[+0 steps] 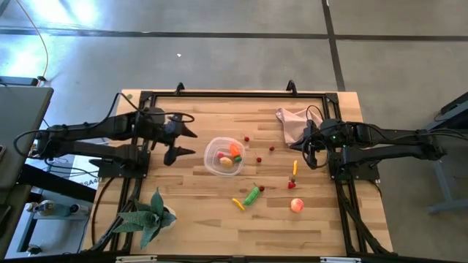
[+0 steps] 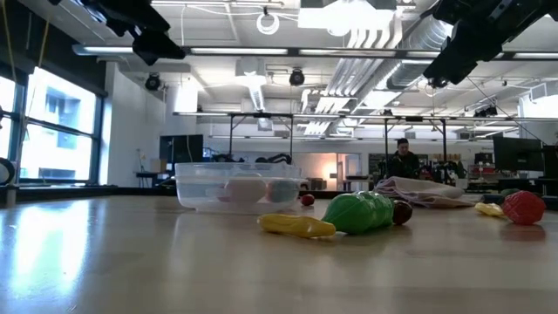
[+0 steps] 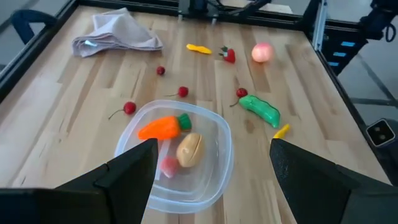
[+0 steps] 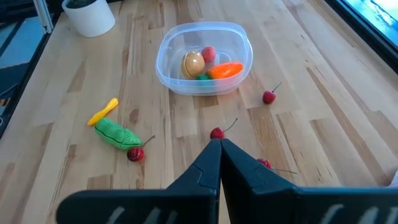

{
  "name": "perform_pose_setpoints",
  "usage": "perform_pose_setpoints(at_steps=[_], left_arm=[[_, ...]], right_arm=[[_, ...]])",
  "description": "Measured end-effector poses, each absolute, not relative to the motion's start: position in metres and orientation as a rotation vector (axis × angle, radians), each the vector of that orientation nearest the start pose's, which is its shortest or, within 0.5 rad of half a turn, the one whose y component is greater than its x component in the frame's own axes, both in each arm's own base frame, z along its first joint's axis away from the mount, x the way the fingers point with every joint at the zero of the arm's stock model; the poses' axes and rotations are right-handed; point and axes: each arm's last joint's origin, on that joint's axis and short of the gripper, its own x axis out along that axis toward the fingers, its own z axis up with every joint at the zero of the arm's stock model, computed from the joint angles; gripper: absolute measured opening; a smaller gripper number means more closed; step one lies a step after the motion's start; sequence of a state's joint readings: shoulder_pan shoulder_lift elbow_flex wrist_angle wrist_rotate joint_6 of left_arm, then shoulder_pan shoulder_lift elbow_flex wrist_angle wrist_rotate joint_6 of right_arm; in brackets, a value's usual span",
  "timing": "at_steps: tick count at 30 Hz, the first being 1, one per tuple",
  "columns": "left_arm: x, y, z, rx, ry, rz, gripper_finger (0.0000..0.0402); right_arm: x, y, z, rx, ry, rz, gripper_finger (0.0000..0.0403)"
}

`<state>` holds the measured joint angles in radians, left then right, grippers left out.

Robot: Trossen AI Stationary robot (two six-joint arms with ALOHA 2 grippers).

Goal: Pick and placing Produce into tupperware
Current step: Put the cherry into the transparent bin

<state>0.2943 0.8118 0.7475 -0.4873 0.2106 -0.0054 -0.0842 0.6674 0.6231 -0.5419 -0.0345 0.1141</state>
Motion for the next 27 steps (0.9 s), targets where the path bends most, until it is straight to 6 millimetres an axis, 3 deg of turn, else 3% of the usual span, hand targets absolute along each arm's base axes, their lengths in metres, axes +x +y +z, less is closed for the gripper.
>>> perform_pose_setpoints(at_steps=[8,18,23,27], left_arm=[[0.160,0.042,0.286,-0.179,0.576,0.103,0.0286],[0.157,0.023,0.272,-0.147,0.631,0.068,0.0183],[0.146,0.014,0.268,-0.156,0.564,-0.046,0.0150],[0.130,0.012,0.268,-0.144,0.511,-0.033,0.0135]], right_arm=[[0.140,-0.011,0.263,0.145,0.582,-0.082,0.0000],[0.140,-0.011,0.263,0.146,0.582,-0.082,0.0000],[0.140,-0.011,0.263,0.145,0.582,-0.082,0.0000],[0.140,-0.011,0.263,0.146,0.582,-0.082,0.0000]])
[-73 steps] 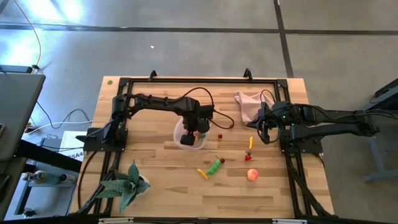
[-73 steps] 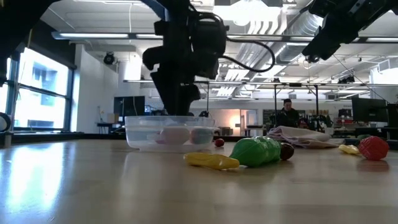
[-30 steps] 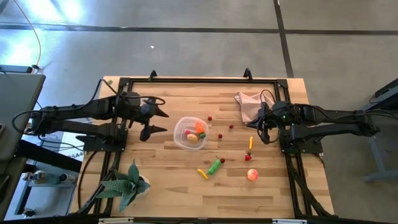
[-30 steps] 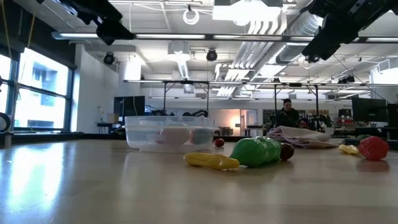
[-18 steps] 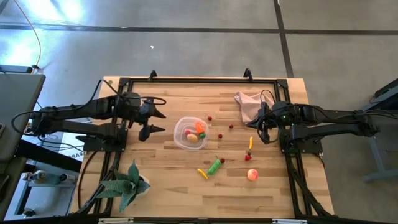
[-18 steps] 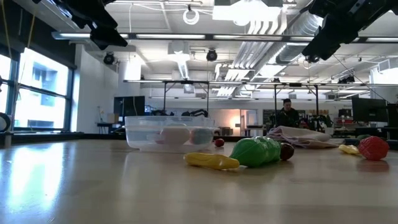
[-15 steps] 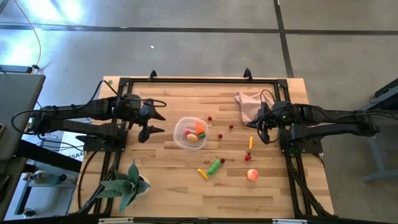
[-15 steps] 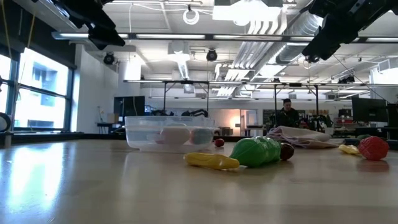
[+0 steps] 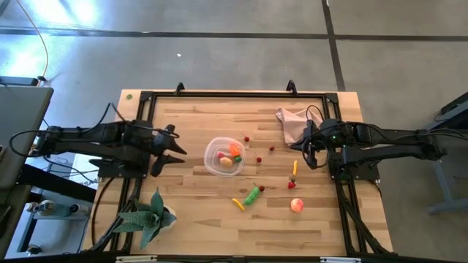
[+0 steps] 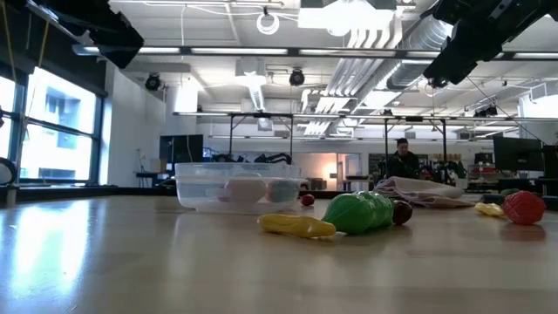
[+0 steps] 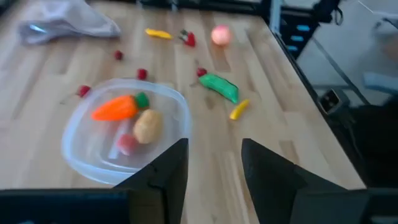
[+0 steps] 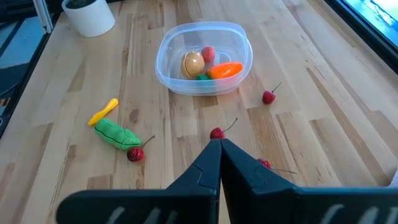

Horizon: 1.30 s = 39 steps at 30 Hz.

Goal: Pick and placing Produce into tupperware
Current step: Put the cherry into the transparent bin

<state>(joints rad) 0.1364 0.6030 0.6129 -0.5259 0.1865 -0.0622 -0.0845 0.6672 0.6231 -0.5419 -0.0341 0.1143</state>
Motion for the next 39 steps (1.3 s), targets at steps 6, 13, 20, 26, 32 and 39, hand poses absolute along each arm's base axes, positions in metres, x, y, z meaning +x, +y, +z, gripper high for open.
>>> perform_pose_setpoints(at_steps=[6,13,20,26,32,39], left_arm=[[0.119,0.013,0.273,-0.101,0.453,0.011,0.0124],[0.125,0.012,0.268,-0.055,0.501,-0.041,0.0124],[0.133,0.014,0.261,-0.131,0.569,0.014,0.0122],[0.136,0.015,0.258,-0.139,0.588,0.017,0.0124],[0.136,0.015,0.258,-0.138,0.589,0.017,0.0123],[0.137,0.015,0.258,-0.137,0.589,0.016,0.0122]], right_arm=[[0.140,-0.011,0.263,0.145,0.582,-0.082,0.0000],[0.140,-0.011,0.263,0.144,0.582,-0.082,0.0000],[0.140,-0.011,0.263,0.144,0.582,-0.082,0.0000],[0.140,-0.011,0.263,0.103,0.581,-0.075,0.0000],[0.141,-0.011,0.264,0.267,0.563,-0.122,0.0000],[0.146,-0.012,0.273,0.349,0.442,-0.133,0.0000]])
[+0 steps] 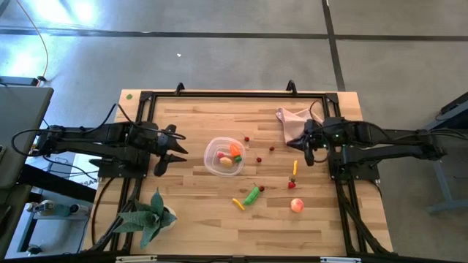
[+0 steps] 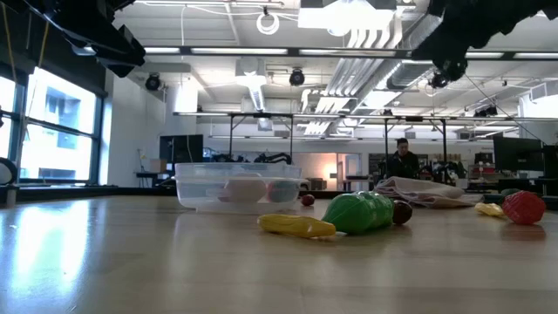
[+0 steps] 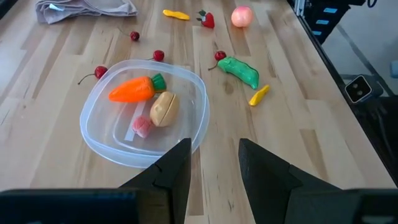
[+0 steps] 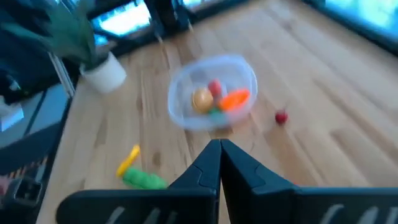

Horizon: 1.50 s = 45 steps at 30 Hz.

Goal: Pick and placing Produce into tupperware
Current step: Put the cherry into the transparent bin

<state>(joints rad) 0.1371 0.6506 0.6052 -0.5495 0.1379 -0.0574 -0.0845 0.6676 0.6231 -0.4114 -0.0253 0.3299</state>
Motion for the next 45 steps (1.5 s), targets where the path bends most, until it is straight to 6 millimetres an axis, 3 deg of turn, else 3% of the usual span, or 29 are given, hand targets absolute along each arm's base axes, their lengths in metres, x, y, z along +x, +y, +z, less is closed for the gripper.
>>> perform_pose_setpoints(at_steps=[11,20,23,29,37,41,45], left_arm=[[0.137,0.015,0.258,-0.138,0.589,0.016,0.0122],[0.137,0.015,0.258,-0.138,0.589,0.016,0.0122],[0.137,0.015,0.258,-0.138,0.589,0.016,0.0123],[0.137,0.015,0.258,-0.138,0.589,0.016,0.0123],[0.137,0.015,0.258,-0.138,0.589,0.017,0.0124],[0.136,0.015,0.258,-0.137,0.588,0.016,0.0122],[0.137,0.015,0.258,-0.138,0.589,0.016,0.0124]], right_arm=[[0.152,-0.024,0.296,0.135,0.182,-0.356,0.0000],[0.157,-0.056,0.317,0.027,-0.055,-0.779,0.0000],[0.165,-0.068,0.317,0.038,-0.078,-0.799,0.0000],[0.192,-0.107,0.306,0.281,0.166,-0.562,0.0000],[0.246,-0.167,0.305,0.503,0.654,-0.513,0.0000],[0.283,-0.177,0.294,0.552,0.837,-0.361,0.0000],[0.318,-0.173,0.275,0.571,0.984,-0.234,0.0005]])
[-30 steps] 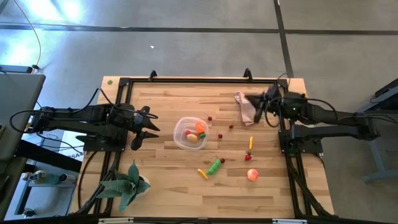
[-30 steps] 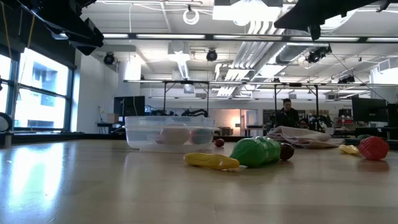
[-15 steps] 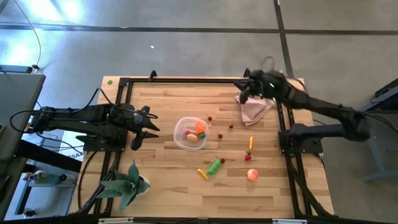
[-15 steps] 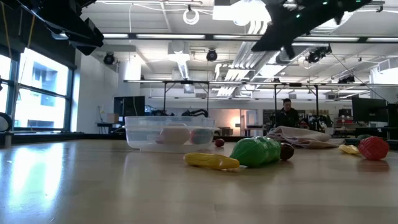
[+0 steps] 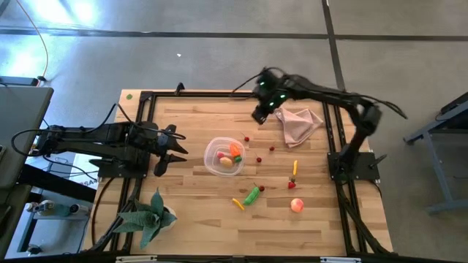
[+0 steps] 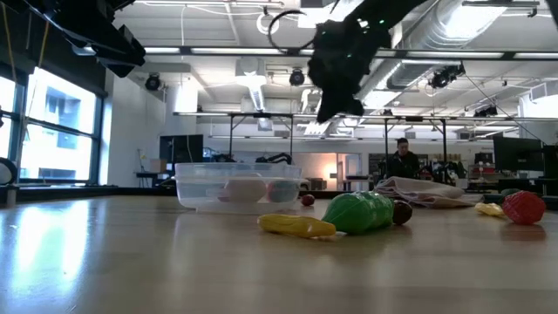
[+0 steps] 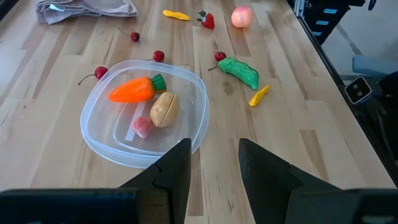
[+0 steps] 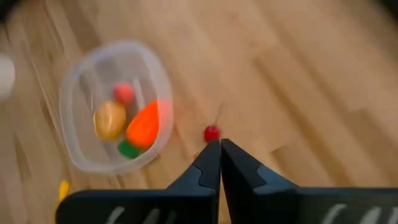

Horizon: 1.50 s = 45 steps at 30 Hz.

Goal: Pick and placing Produce into tupperware
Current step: Put the cherry into the transparent bin

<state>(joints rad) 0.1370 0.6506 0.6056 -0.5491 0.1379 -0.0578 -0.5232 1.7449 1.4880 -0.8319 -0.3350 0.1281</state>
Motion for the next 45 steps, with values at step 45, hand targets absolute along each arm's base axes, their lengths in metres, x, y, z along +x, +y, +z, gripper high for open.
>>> perform_pose_setpoints(at_steps=[45], left_arm=[[0.137,0.015,0.258,-0.137,0.588,0.016,0.0122]], right_arm=[[0.396,-0.123,0.162,0.541,1.337,-0.522,0.0165]])
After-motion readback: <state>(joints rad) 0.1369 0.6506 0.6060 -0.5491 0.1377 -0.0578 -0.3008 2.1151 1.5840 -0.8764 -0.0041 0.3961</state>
